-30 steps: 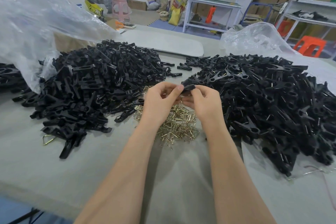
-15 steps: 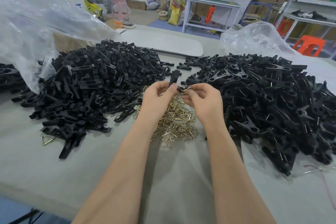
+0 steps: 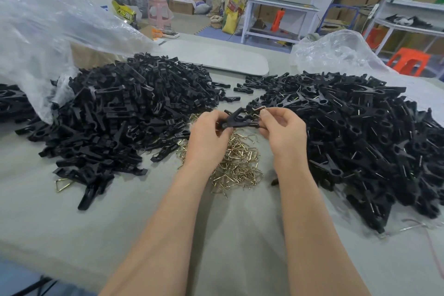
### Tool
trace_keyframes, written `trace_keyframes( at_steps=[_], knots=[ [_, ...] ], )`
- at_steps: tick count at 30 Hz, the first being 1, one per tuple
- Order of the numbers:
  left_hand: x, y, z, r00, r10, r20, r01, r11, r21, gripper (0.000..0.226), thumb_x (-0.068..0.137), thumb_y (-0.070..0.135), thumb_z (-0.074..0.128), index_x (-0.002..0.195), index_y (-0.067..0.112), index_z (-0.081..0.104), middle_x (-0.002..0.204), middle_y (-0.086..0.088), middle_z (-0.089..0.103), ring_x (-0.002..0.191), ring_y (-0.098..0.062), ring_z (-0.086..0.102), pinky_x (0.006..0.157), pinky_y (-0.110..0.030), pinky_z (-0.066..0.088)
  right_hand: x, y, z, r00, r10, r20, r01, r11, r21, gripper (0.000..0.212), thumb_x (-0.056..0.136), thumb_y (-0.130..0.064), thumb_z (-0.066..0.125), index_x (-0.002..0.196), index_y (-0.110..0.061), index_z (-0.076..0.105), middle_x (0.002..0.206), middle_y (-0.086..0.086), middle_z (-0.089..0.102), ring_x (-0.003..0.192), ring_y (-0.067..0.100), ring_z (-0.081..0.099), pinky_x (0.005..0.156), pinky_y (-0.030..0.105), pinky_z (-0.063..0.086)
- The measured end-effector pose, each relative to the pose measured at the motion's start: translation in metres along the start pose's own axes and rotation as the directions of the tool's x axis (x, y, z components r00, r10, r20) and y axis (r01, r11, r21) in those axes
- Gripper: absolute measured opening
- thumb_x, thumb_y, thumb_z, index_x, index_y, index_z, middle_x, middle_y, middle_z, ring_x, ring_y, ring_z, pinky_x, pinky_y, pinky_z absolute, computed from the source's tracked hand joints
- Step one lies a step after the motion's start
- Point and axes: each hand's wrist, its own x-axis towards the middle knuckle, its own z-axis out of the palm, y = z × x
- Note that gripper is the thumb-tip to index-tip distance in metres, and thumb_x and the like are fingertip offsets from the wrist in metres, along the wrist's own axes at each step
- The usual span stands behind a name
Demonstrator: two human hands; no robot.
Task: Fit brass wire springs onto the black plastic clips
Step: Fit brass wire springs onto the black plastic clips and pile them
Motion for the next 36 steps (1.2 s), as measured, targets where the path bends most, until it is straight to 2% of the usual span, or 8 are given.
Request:
trace_keyframes(
  at_steps=[3, 7, 13, 16, 20, 30, 33, 36],
  knots=[
    [-0.001, 0.000, 0.003, 0.996, 0.087, 0.002, -0.087, 0.996, 0.030, 0.021, 0.087, 0.010, 0.064, 0.106, 0.019, 0.064, 0.100, 0.009, 0.058, 0.095, -0.010, 0.055, 0.086, -0.022, 0.042, 0.000, 0.002, 0.000, 1.000, -0.002, 0.003, 0.002, 0.997, -0.079, 0.012, 0.087, -0.017, 0.067, 0.079, -0.024, 0.062, 0.079, -0.004, 0.065, 0.077, 0.008, 0.061, 0.076, 0.023, 0.053],
    [-0.002, 0.000, 0.003, 0.981, 0.195, -0.018, -0.192, 0.975, 0.112, 0.023, 0.086, 0.012, 0.066, 0.108, 0.019, 0.065, 0.097, 0.017, 0.053, 0.092, -0.003, 0.048, 0.082, -0.012, 0.031, 0.000, 0.005, 0.001, 1.000, 0.003, -0.002, -0.003, 0.991, -0.136, 0.008, 0.086, -0.019, 0.069, 0.079, -0.020, 0.064, 0.075, -0.004, 0.067, 0.069, 0.005, 0.060, 0.067, 0.014, 0.047],
    [-0.003, 0.002, 0.002, 0.969, 0.245, -0.031, -0.241, 0.965, 0.099, 0.021, 0.086, 0.013, 0.067, 0.106, 0.018, 0.066, 0.095, 0.016, 0.054, 0.090, -0.003, 0.047, 0.082, -0.013, 0.033, 0.002, 0.006, -0.001, 0.999, 0.009, -0.046, -0.016, 0.988, -0.153, 0.007, 0.085, -0.019, 0.069, 0.080, -0.017, 0.065, 0.074, -0.002, 0.068, 0.070, 0.007, 0.063, 0.061, 0.011, 0.045],
    [-0.003, 0.002, 0.003, 0.963, 0.268, -0.037, -0.264, 0.961, 0.087, 0.022, 0.084, 0.011, 0.068, 0.106, 0.017, 0.067, 0.097, 0.012, 0.055, 0.082, 0.004, 0.042, 0.078, -0.009, 0.032, 0.001, 0.005, -0.001, 1.000, 0.001, -0.017, -0.004, 0.984, -0.178, 0.010, 0.085, -0.019, 0.069, 0.076, -0.019, 0.065, 0.070, -0.005, 0.065, 0.065, 0.003, 0.059, 0.055, 0.004, 0.041],
    [-0.003, 0.001, 0.002, 0.963, 0.271, -0.012, -0.268, 0.958, 0.103, 0.022, 0.084, 0.011, 0.068, 0.105, 0.017, 0.068, 0.089, 0.016, 0.046, 0.081, 0.016, 0.042, 0.074, -0.002, 0.031, 0.001, 0.005, -0.001, 1.000, 0.020, 0.020, -0.015, 0.976, -0.218, 0.009, 0.083, -0.019, 0.070, 0.075, -0.019, 0.066, 0.067, -0.005, 0.064, 0.062, 0.002, 0.057, 0.055, 0.007, 0.042],
    [-0.004, 0.000, 0.002, 0.959, 0.276, 0.060, -0.282, 0.950, 0.137, 0.024, 0.085, 0.014, 0.068, 0.109, 0.020, 0.067, 0.099, 0.013, 0.053, 0.088, -0.004, 0.049, 0.084, -0.020, 0.042, 0.001, 0.007, -0.004, 0.998, 0.027, 0.057, -0.008, 0.947, -0.322, 0.008, 0.082, -0.019, 0.070, 0.074, -0.017, 0.068, 0.062, -0.007, 0.061, 0.059, 0.004, 0.054, 0.058, 0.017, 0.040],
    [-0.003, 0.000, -0.001, 0.955, 0.276, 0.112, -0.286, 0.954, 0.086, 0.024, 0.084, 0.015, 0.070, 0.106, 0.021, 0.068, 0.096, 0.013, 0.055, 0.084, -0.002, 0.050, 0.084, -0.019, 0.042, 0.003, 0.004, -0.009, 0.977, 0.151, 0.152, -0.121, 0.974, -0.194, 0.009, 0.083, -0.013, 0.069, 0.074, -0.012, 0.066, 0.062, 0.000, 0.058, 0.059, 0.009, 0.050, 0.059, 0.020, 0.043],
    [-0.004, 0.003, -0.008, 0.948, 0.239, 0.212, -0.226, 0.971, -0.082, 0.021, 0.081, 0.021, 0.074, 0.095, 0.035, 0.067, 0.090, 0.012, 0.060, 0.086, -0.002, 0.057, 0.085, -0.022, 0.048, 0.005, -0.001, -0.020, 0.834, 0.367, 0.412, -0.445, 0.889, 0.110, 0.006, 0.085, -0.013, 0.064, 0.083, -0.008, 0.062, 0.066, 0.001, 0.059, 0.059, 0.009, 0.051, 0.057, 0.020, 0.044]
  ],
)
